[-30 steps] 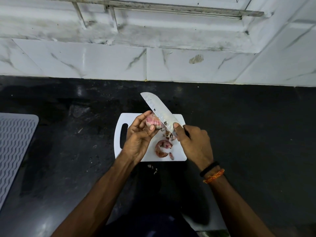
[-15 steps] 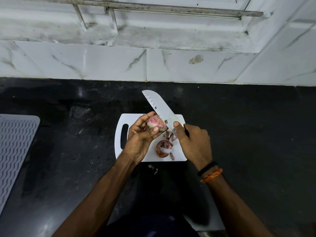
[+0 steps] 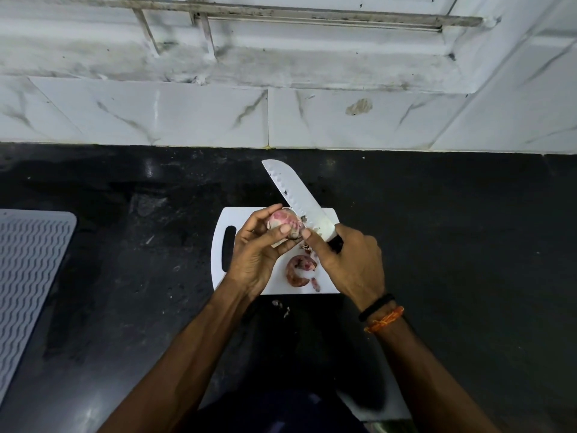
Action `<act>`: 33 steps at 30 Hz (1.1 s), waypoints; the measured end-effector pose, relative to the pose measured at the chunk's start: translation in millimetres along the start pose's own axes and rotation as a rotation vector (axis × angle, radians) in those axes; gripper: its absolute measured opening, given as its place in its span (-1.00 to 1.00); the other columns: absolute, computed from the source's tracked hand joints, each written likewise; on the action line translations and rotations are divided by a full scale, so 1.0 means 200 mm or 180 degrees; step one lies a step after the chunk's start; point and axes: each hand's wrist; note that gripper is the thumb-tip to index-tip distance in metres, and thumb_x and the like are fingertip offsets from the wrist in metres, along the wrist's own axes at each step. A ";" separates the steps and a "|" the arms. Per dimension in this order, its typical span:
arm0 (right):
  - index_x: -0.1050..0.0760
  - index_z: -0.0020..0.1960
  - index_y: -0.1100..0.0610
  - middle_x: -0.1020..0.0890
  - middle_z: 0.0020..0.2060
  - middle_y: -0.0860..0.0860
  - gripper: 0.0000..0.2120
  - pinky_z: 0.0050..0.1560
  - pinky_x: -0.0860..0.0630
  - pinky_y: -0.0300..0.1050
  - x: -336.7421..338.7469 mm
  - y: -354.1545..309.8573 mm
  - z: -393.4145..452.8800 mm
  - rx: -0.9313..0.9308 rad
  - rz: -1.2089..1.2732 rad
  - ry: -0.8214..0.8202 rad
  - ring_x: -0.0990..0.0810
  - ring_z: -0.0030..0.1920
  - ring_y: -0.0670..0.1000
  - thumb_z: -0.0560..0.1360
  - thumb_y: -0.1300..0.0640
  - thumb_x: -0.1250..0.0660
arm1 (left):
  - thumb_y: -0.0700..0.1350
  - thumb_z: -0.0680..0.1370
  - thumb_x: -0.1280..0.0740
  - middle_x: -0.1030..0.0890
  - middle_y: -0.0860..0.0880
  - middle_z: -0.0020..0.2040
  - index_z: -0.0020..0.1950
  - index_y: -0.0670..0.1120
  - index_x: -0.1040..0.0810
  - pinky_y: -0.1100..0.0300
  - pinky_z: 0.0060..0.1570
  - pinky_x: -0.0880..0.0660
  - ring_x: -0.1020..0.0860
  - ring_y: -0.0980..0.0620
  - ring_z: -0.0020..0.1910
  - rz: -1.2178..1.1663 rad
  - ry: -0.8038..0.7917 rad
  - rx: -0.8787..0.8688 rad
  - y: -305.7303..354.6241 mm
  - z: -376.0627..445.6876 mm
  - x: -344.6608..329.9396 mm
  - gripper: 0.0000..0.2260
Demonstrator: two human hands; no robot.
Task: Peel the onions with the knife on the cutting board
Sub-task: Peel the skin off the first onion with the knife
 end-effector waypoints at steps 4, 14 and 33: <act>-0.56 -0.18 0.06 -0.59 -0.41 -0.14 -0.38 -0.37 -0.50 -0.21 -0.02 0.00 -0.01 0.0120 -0.0017 0.0195 -0.58 -0.37 -0.15 0.38 -0.52 -0.19 | -0.39 0.40 -0.47 -0.54 -0.22 0.19 0.16 -0.24 -0.53 -0.06 0.05 -0.61 -0.61 -0.22 0.11 0.0048 0.0050 -0.0027 -0.01 -0.02 -0.01 -0.64; -0.57 -0.14 0.04 -0.57 -0.39 -0.18 -0.37 -0.40 -0.46 -0.28 0.00 0.01 -0.01 0.0172 0.0087 0.0242 -0.56 -0.37 -0.19 0.38 -0.53 -0.17 | -0.08 0.35 -0.63 -0.46 -0.28 0.43 0.47 -0.17 -0.43 -0.03 0.25 -0.54 -0.49 -0.25 0.37 -0.0363 -0.0341 0.0243 0.01 -0.01 -0.01 -0.26; -0.54 -0.07 0.06 -0.69 -0.15 -0.04 -0.28 -0.22 -0.64 -0.01 -0.04 -0.01 -0.06 0.0078 -0.0128 0.0331 -0.67 -0.20 -0.03 0.31 -0.59 -0.16 | -0.01 0.25 -0.69 -0.55 -0.23 0.33 0.38 -0.22 -0.47 0.04 0.08 -0.62 -0.59 -0.16 0.24 -0.0584 -0.0107 0.0149 -0.02 0.00 -0.02 -0.21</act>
Point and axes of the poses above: each hand's wrist, its own z-axis towards the middle knuckle, its own x-axis out of the back of the hand, y = z × x
